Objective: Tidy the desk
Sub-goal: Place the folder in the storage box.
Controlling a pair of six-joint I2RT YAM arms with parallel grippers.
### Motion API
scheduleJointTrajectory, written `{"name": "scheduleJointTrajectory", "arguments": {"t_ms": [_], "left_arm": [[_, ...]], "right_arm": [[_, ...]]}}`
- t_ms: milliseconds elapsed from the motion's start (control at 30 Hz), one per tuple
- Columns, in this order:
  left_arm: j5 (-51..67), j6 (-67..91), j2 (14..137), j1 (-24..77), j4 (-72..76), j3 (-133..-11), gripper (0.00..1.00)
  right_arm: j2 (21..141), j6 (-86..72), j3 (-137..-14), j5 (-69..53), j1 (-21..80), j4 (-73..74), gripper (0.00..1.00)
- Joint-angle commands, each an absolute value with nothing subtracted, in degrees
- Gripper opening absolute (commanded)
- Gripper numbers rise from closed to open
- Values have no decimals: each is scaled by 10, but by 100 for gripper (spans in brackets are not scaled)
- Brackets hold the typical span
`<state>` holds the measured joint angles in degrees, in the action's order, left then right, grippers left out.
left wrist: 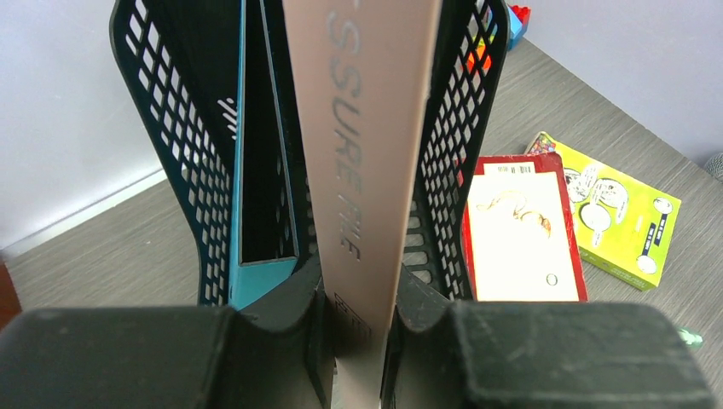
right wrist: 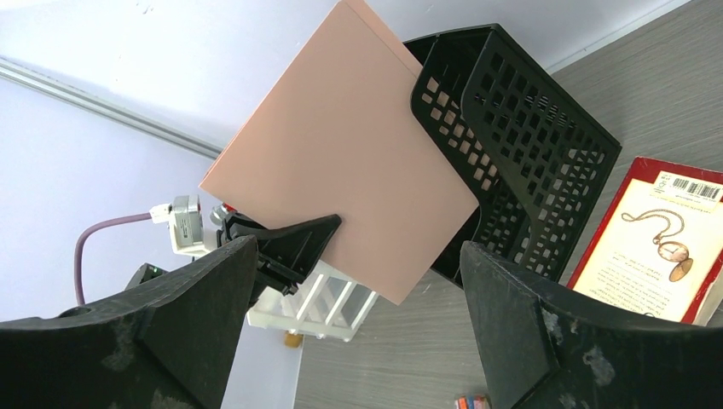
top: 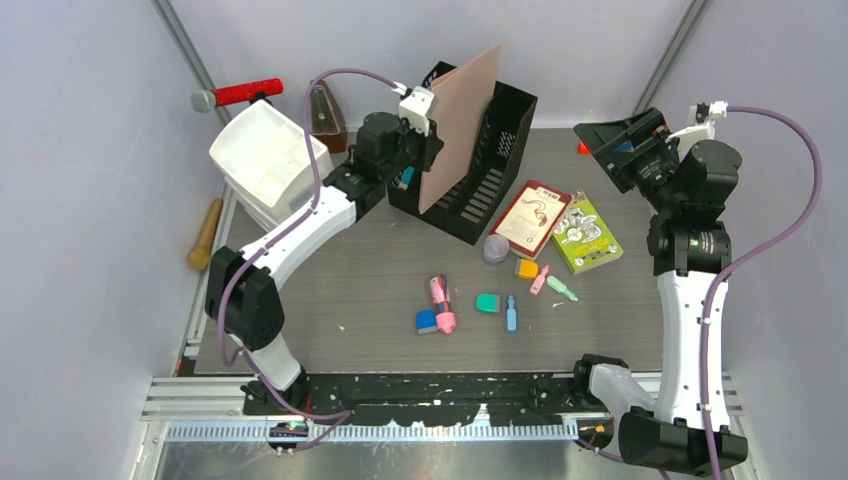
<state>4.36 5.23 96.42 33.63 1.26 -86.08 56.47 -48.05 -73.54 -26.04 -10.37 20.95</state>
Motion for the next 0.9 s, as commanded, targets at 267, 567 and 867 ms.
{"name": "scheduleJointTrajectory", "arguments": {"t_ms": [267, 567, 867], "left_arm": [[18, -40, 986, 335, 184, -868, 0], [11, -35, 1004, 335, 304, -794, 1], [37, -30, 1006, 336, 432, -687, 0]], "right_arm": [[561, -482, -736, -251, -116, 176, 95], [556, -486, -723, -249, -128, 166, 95], [552, -489, -716, -250, -132, 162, 95]]}}
